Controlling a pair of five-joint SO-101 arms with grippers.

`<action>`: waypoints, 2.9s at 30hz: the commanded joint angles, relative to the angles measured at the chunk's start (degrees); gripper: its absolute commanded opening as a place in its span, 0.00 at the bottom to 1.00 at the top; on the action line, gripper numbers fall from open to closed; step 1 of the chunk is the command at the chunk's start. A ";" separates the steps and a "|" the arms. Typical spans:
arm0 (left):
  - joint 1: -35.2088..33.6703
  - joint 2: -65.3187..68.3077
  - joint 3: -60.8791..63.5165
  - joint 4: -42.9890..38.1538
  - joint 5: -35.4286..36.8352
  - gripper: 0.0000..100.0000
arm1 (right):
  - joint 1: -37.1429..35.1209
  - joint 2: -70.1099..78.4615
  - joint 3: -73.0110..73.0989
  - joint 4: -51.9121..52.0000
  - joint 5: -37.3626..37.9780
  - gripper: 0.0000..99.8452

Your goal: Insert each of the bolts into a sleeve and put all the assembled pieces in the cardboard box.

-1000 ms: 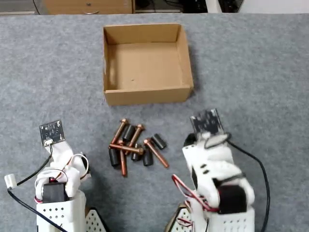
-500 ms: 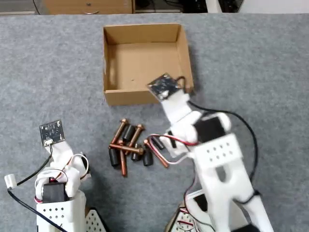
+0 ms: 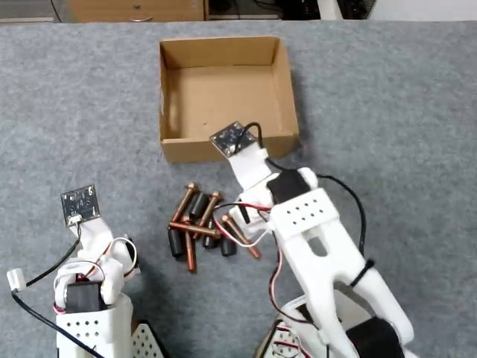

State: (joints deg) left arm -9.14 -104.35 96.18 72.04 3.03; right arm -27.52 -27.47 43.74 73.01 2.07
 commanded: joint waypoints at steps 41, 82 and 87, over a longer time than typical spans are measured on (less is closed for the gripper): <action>0.53 -0.13 0.62 0.09 -0.18 0.02 | -0.66 13.05 -2.07 -9.76 4.22 0.16; 0.53 -0.13 0.62 0.18 -0.18 0.02 | -0.31 33.27 -10.95 -12.75 1.14 0.00; 0.53 -0.13 0.62 0.53 -0.26 0.02 | 3.12 23.08 -13.05 -8.35 -0.62 0.00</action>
State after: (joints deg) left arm -9.14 -104.35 96.18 72.04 3.03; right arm -26.99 2.95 33.80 61.93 2.68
